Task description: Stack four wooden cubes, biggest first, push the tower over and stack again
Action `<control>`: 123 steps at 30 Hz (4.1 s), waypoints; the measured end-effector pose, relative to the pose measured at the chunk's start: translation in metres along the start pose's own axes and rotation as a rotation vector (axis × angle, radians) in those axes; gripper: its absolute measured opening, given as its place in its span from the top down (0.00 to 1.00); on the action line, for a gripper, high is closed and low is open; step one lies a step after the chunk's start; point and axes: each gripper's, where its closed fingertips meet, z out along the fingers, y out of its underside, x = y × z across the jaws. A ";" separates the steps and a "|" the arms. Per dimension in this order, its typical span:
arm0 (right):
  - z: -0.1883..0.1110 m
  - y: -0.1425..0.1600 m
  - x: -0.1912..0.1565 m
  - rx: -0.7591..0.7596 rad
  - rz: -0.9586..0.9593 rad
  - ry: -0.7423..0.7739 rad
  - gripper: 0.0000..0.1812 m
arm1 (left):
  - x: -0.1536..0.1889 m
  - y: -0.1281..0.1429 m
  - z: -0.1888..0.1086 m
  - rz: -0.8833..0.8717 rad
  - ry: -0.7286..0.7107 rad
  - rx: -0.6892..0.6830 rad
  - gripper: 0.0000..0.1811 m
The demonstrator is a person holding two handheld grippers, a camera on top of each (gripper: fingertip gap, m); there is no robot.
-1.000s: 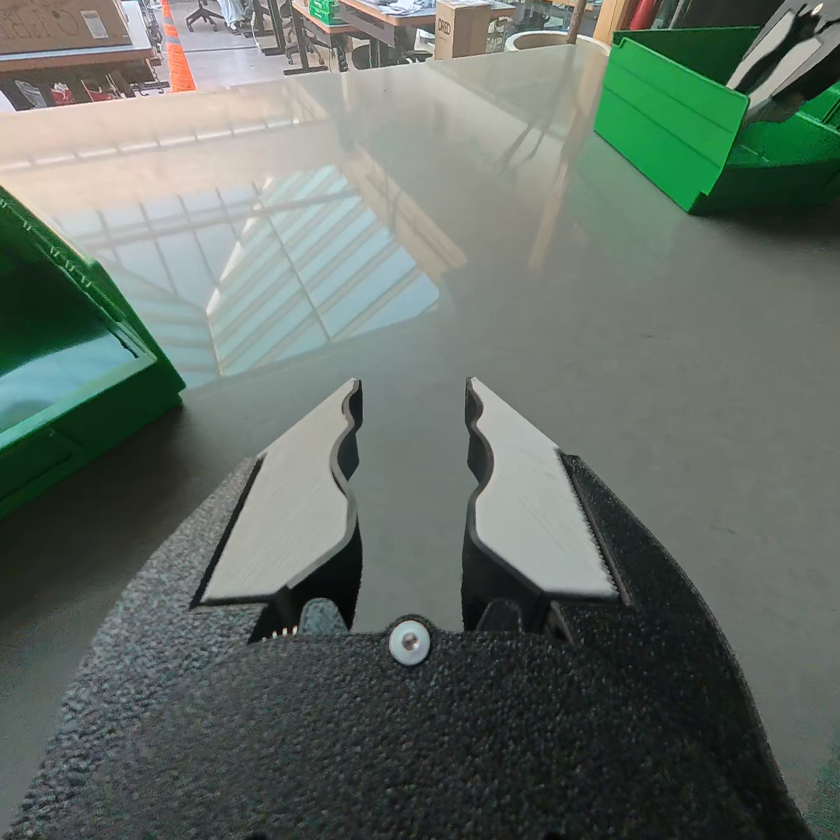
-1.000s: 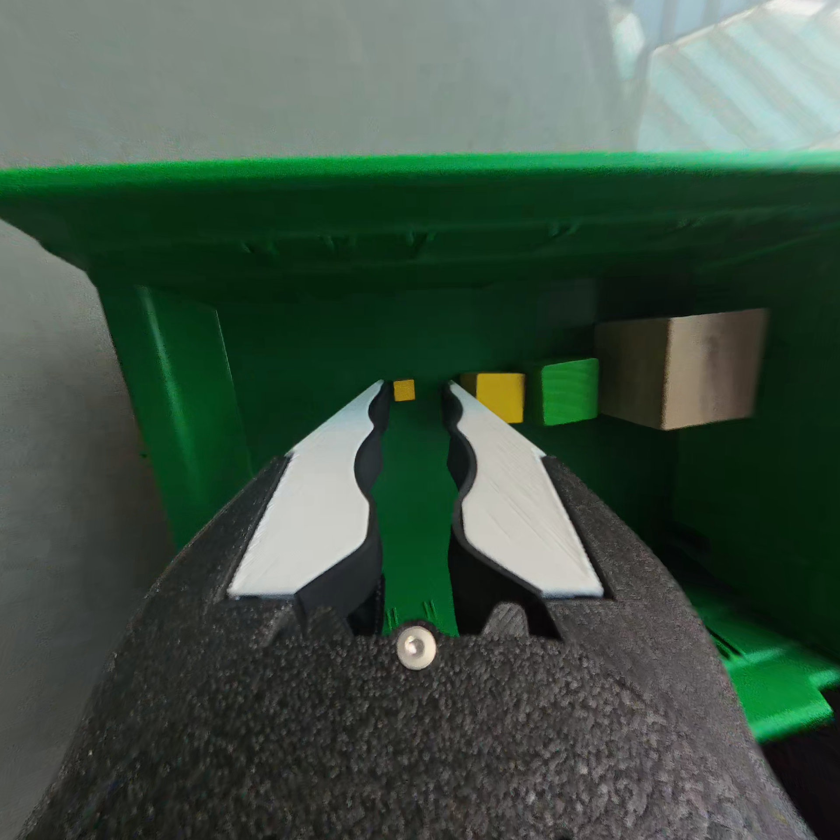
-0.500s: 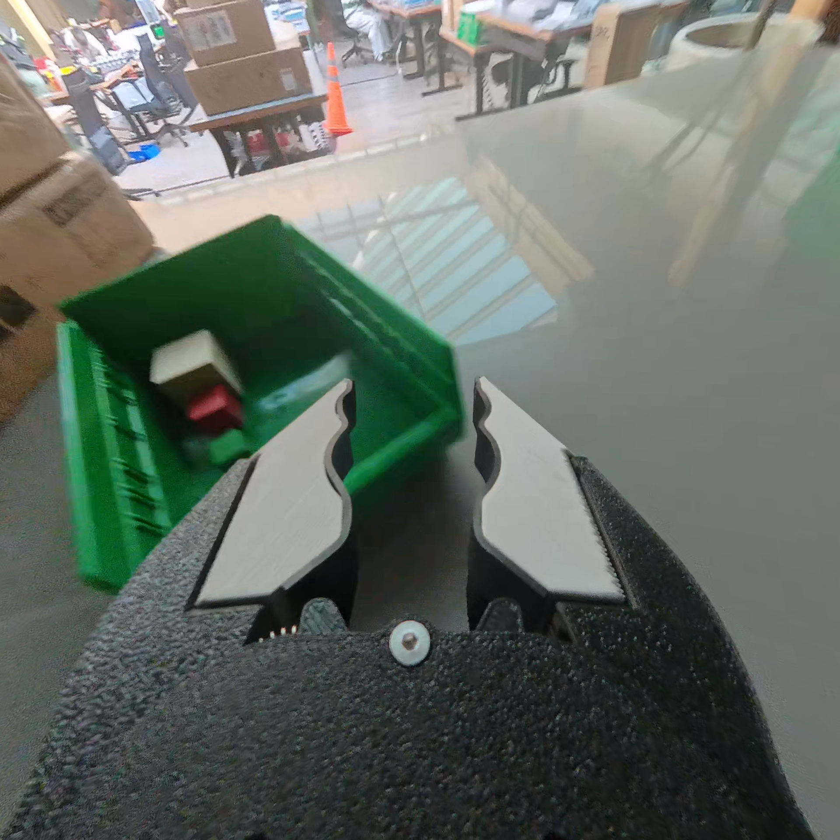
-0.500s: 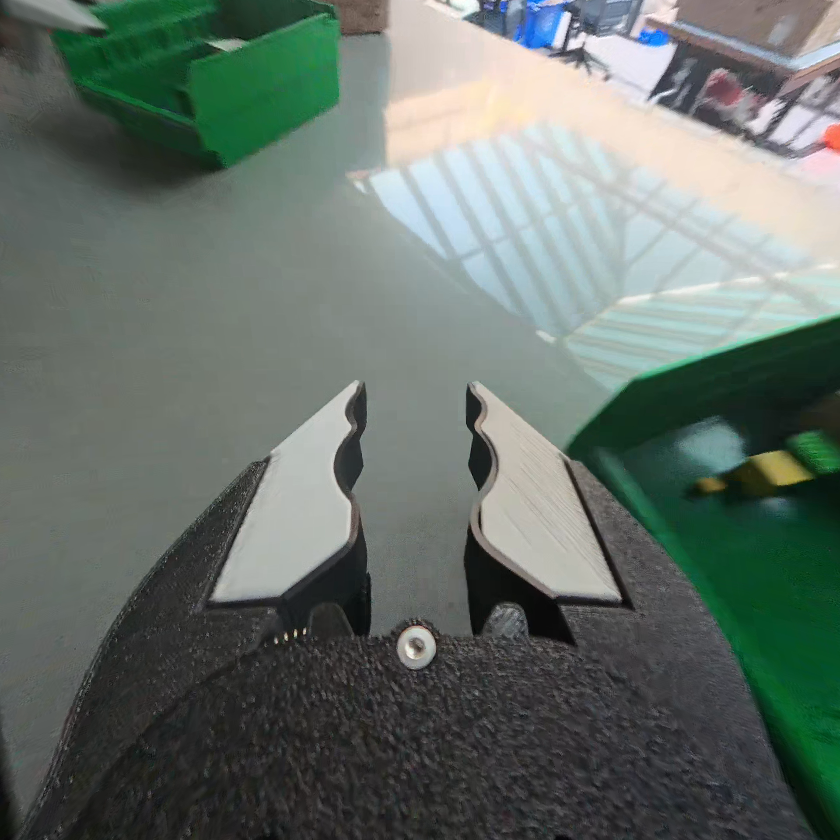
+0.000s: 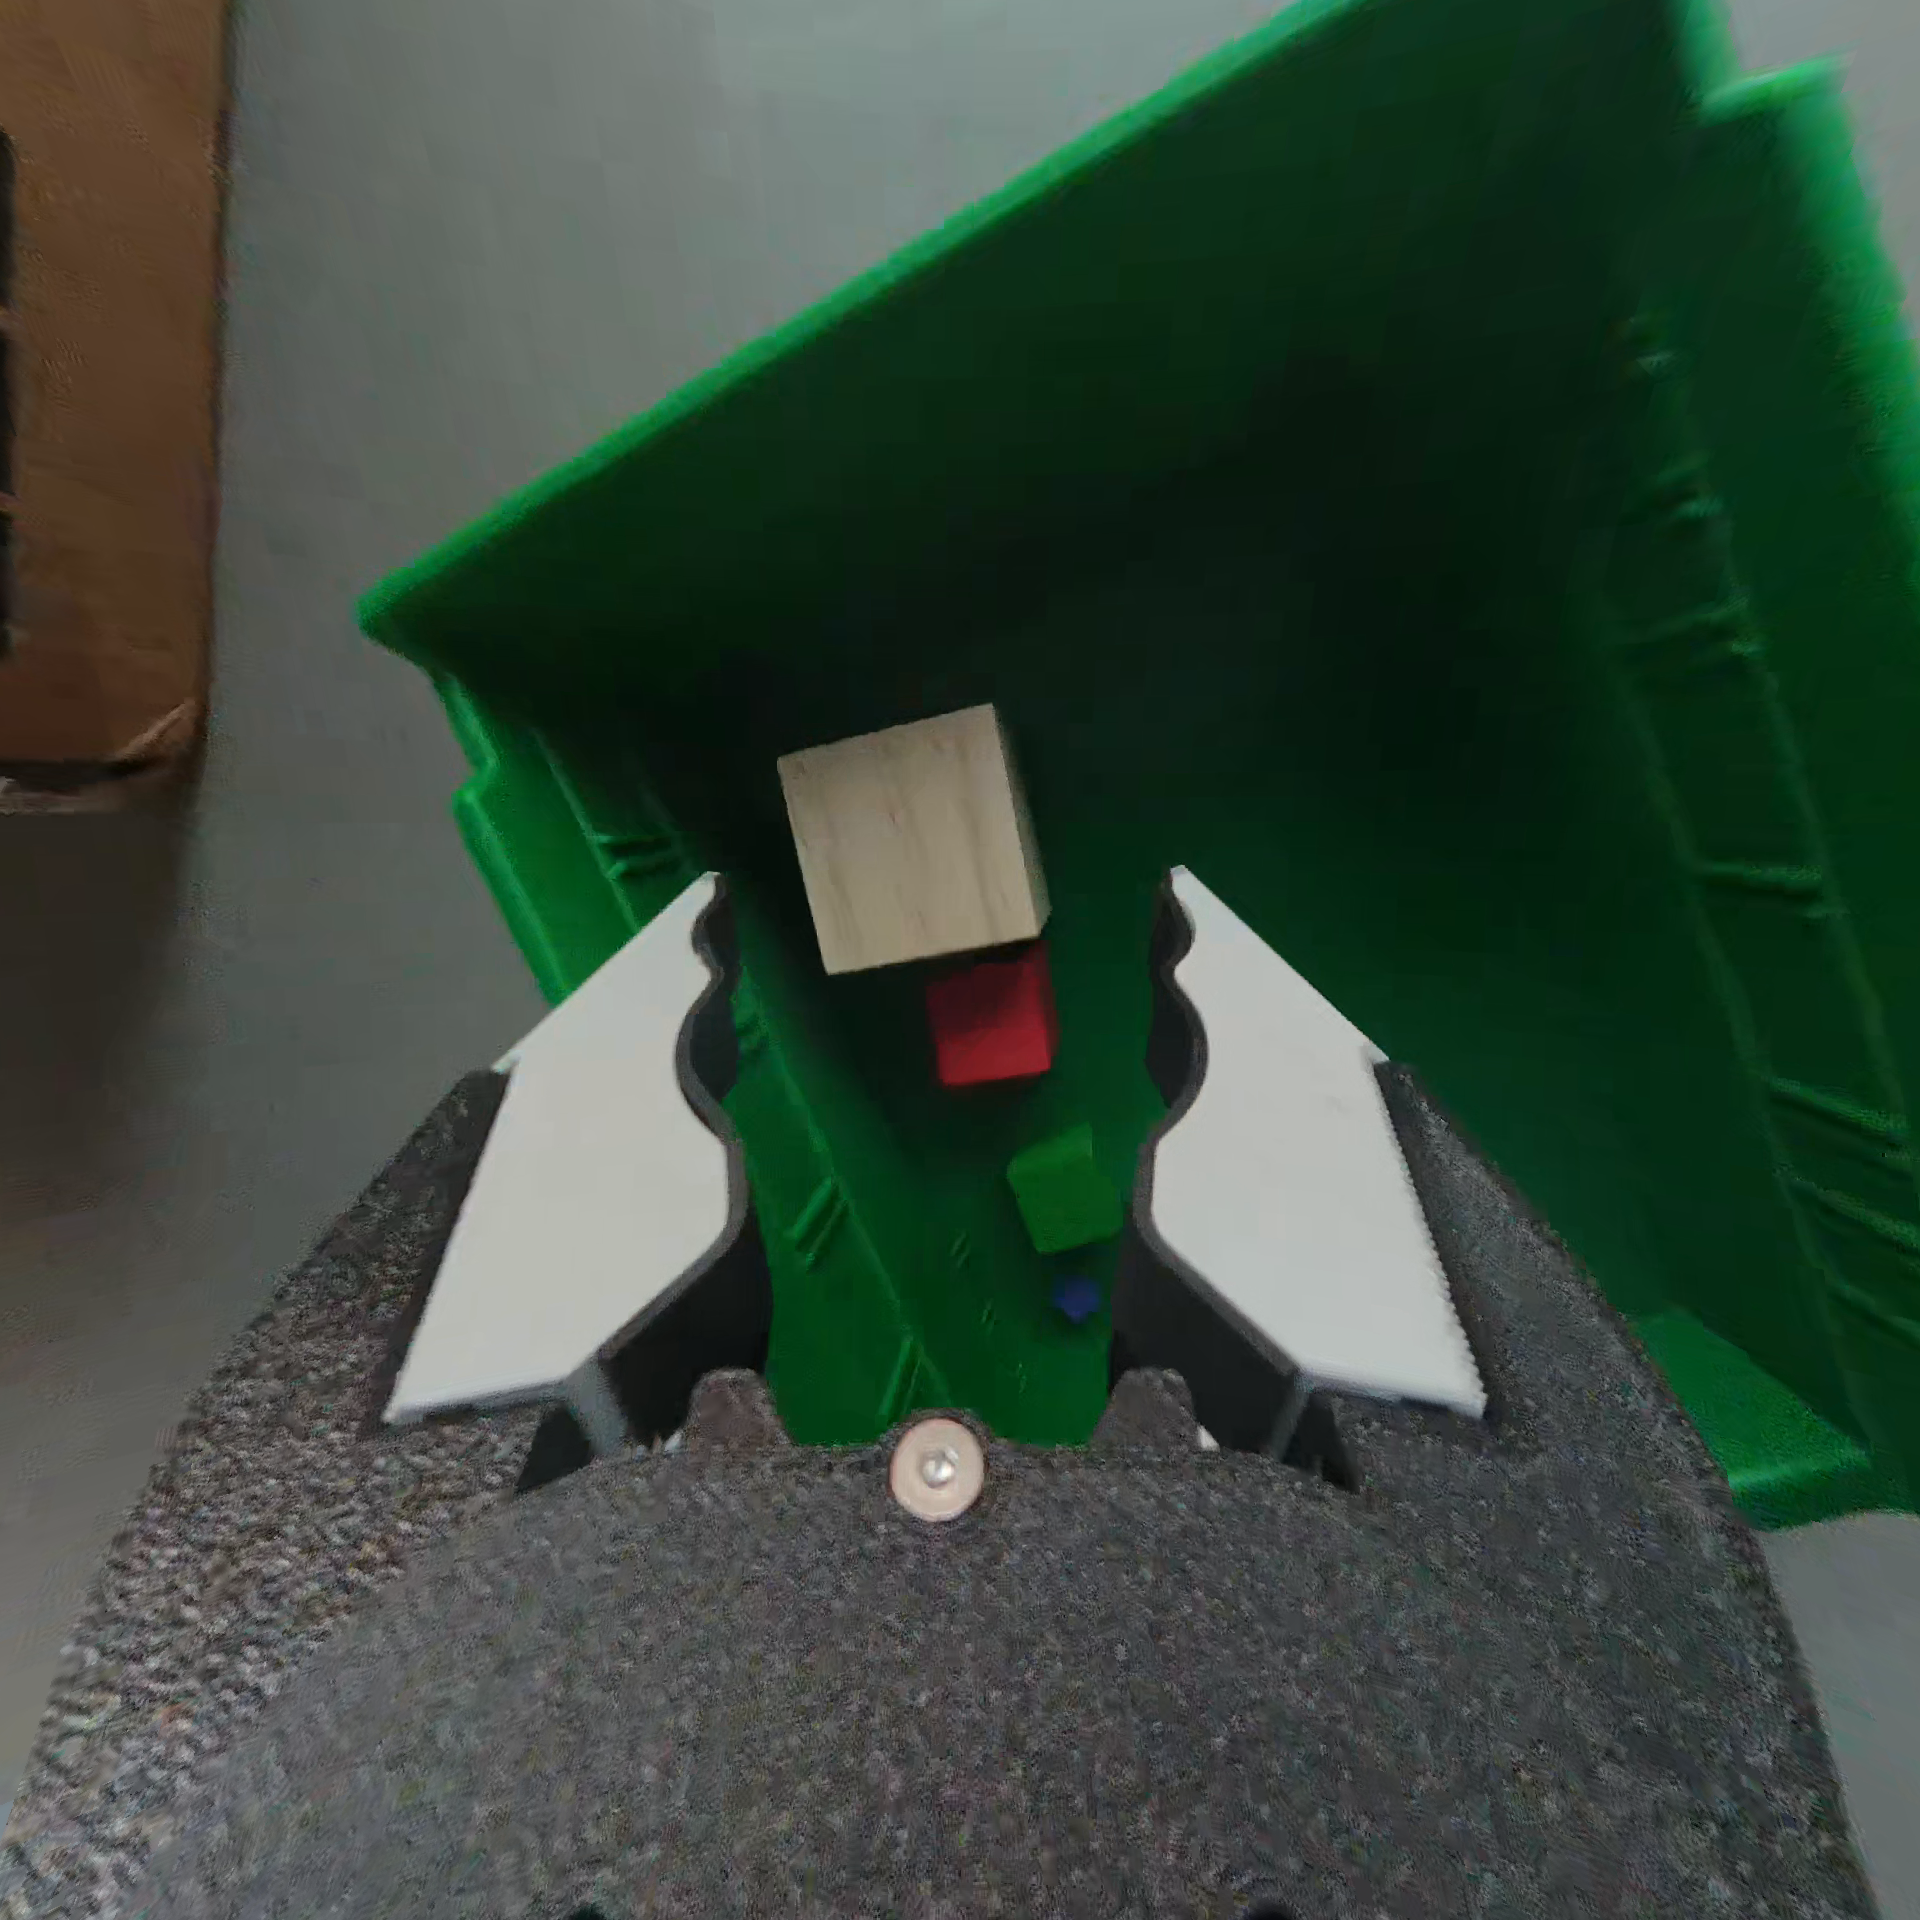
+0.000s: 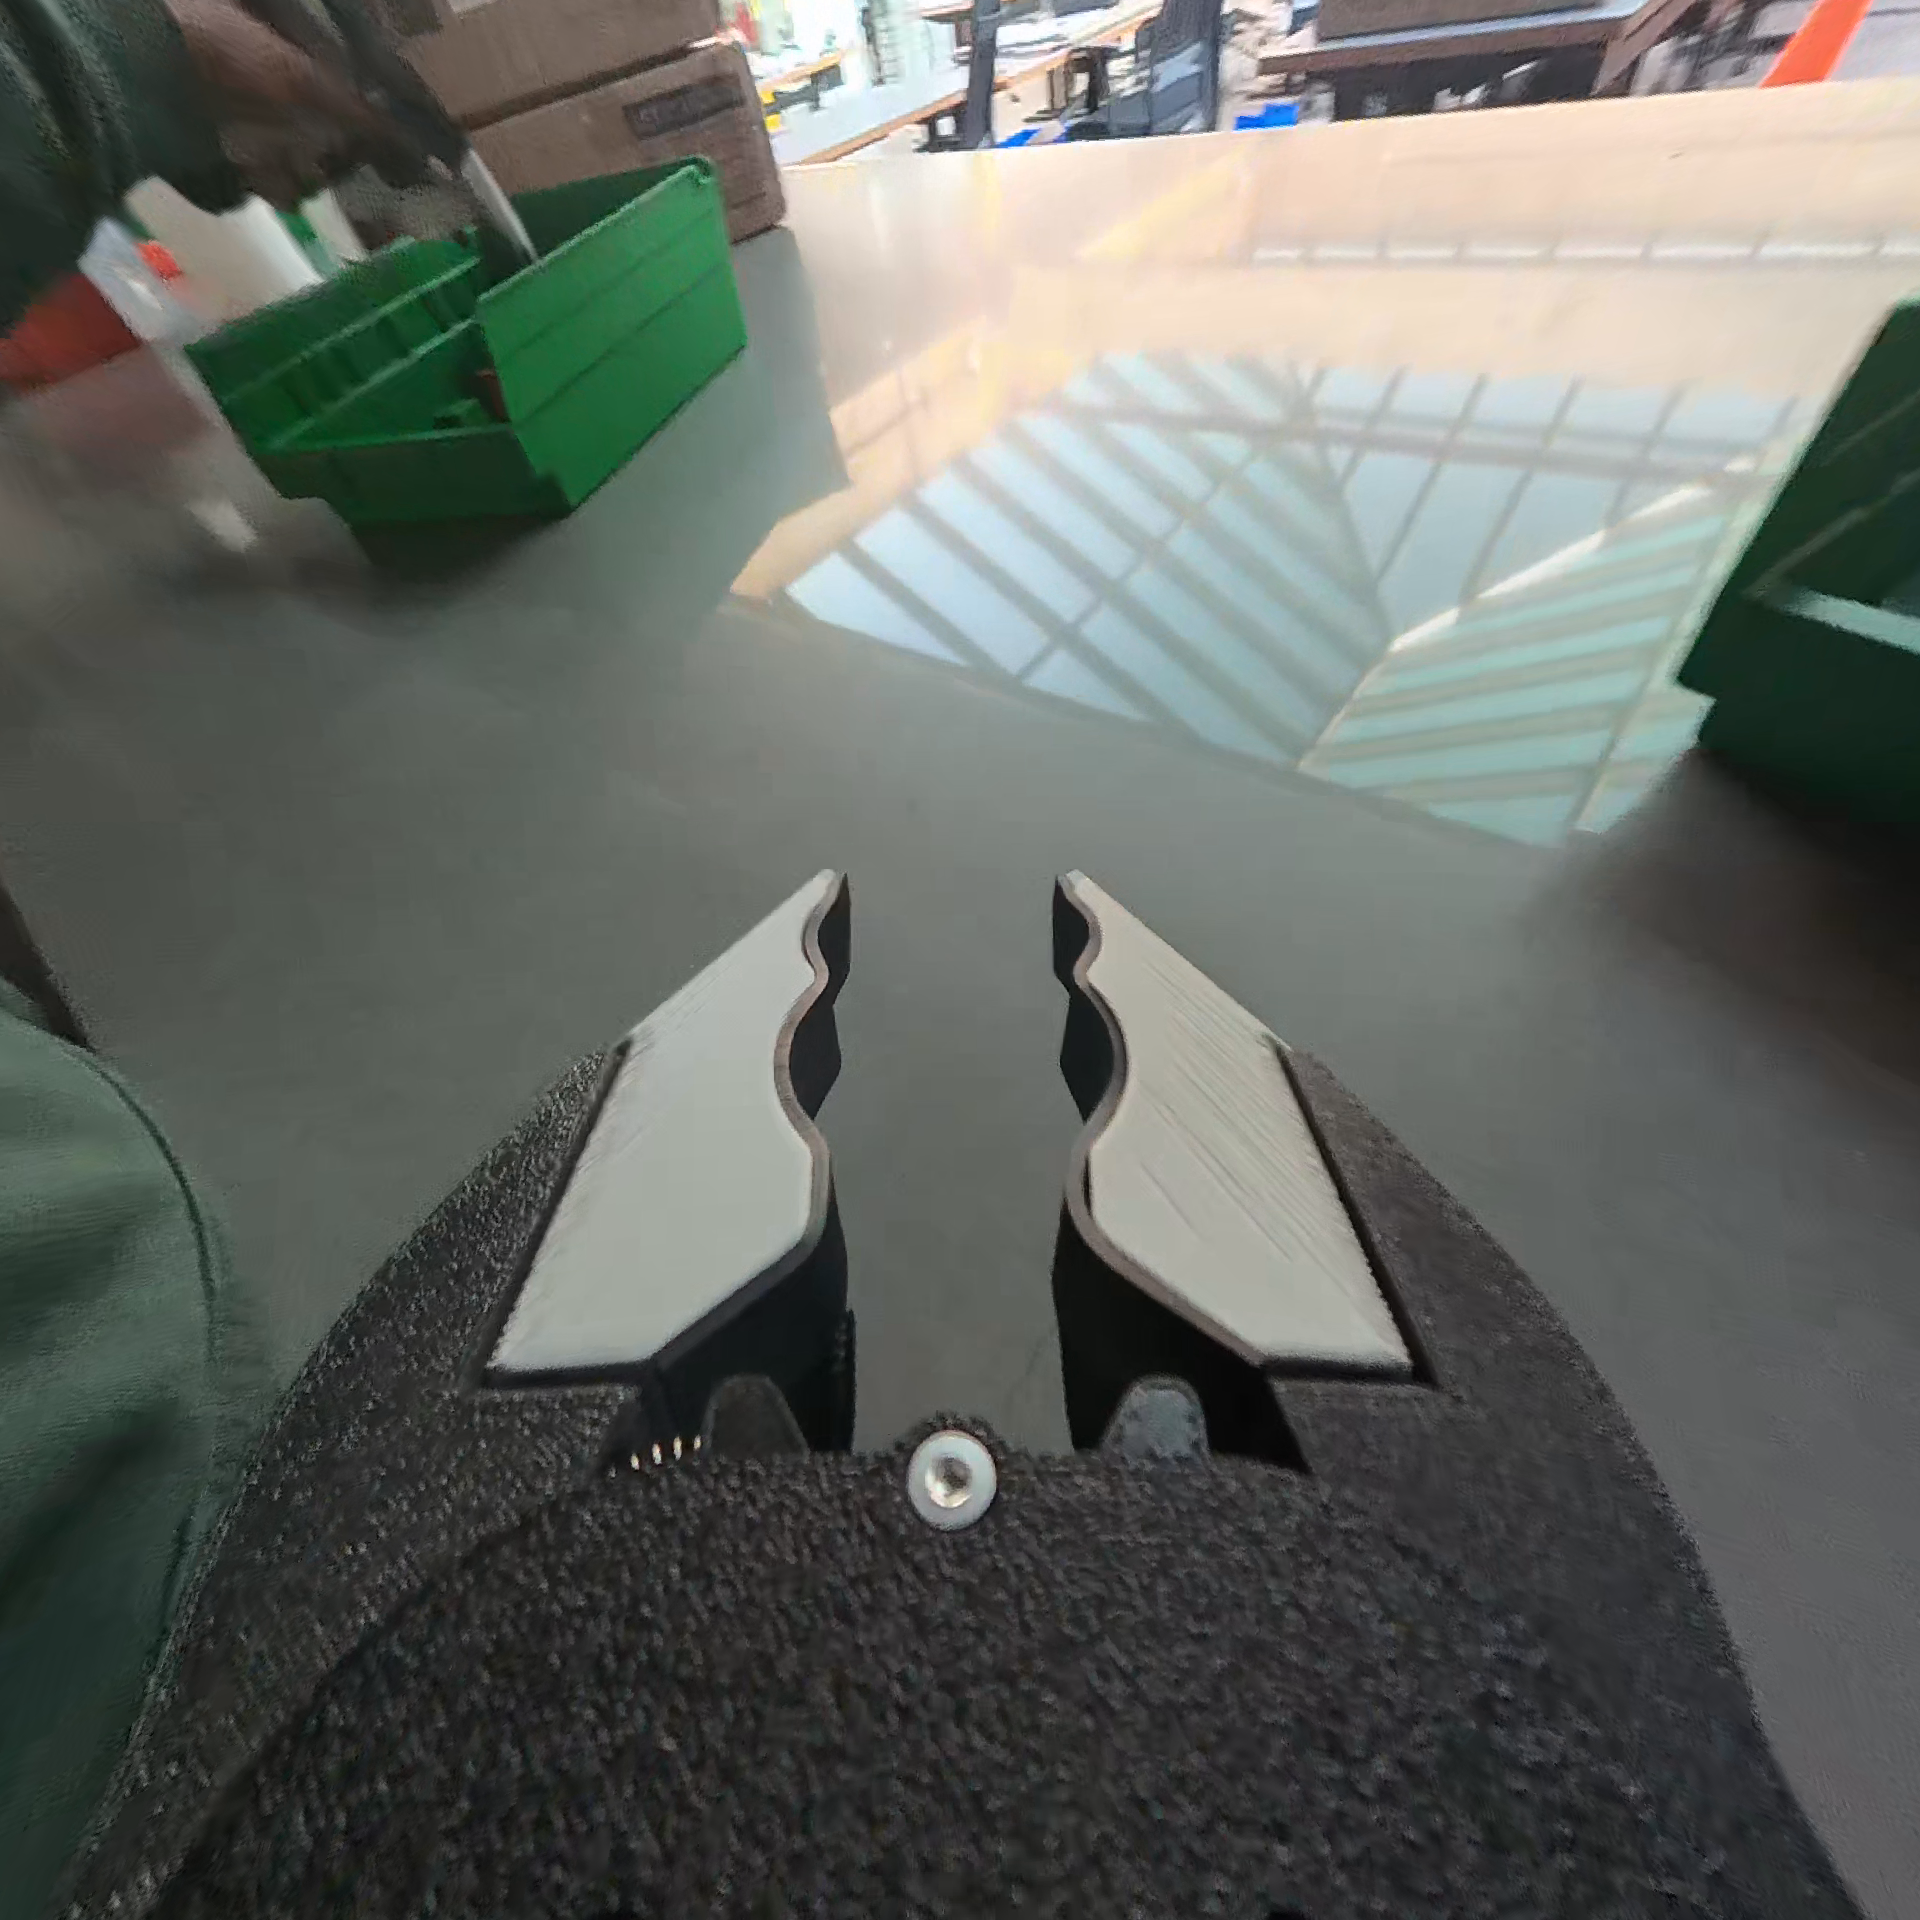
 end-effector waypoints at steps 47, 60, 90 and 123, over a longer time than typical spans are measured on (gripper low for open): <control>-0.058 0.003 0.054 0.103 -0.015 0.291 0.74 | 0.432 0.021 -0.121 1.199 0.403 0.350 0.66; -0.011 -0.001 0.037 0.033 -0.079 0.172 0.74 | 0.038 0.036 -0.078 0.638 0.078 0.031 0.66; -0.025 0.007 0.041 -0.009 -0.067 0.291 0.74 | 0.085 0.004 -0.037 1.071 0.155 -0.165 0.82; -0.060 -0.003 0.039 0.176 -0.048 0.286 0.75 | 0.500 0.082 -0.094 1.491 0.244 -0.397 0.82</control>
